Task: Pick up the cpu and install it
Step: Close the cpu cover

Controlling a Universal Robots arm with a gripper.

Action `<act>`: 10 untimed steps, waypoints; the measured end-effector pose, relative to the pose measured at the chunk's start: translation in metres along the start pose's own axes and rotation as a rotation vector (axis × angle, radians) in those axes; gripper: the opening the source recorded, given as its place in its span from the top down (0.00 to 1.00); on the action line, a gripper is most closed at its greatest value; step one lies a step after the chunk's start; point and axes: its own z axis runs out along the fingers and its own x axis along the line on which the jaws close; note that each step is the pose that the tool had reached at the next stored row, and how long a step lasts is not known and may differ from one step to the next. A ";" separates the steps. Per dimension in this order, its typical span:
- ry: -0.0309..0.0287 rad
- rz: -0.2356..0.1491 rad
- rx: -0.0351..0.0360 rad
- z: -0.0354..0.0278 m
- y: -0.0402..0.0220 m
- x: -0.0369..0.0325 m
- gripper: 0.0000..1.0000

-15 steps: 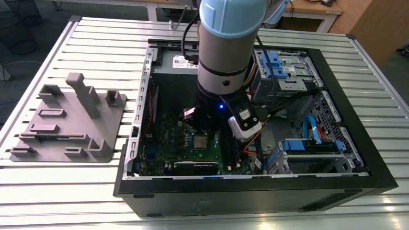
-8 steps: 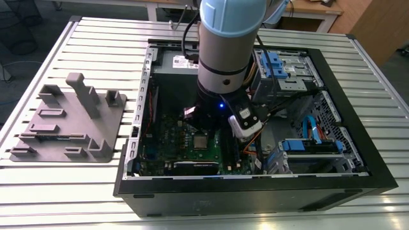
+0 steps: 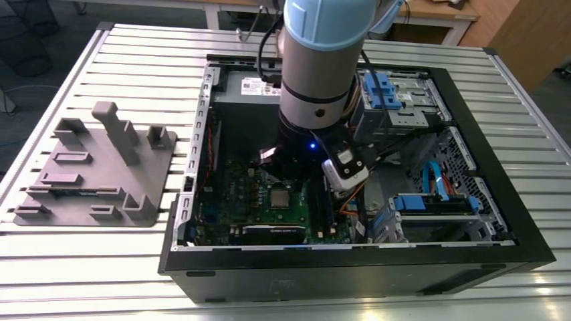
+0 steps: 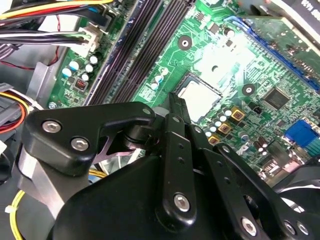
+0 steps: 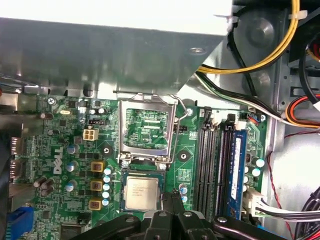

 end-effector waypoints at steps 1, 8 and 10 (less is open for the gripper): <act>0.0000 0.000 0.0000 0.0000 0.0004 -0.0008 0.89; 0.0000 0.000 0.0000 0.0002 0.0029 -0.0053 0.89; 0.0000 0.000 0.0000 0.0003 0.0038 -0.0064 0.89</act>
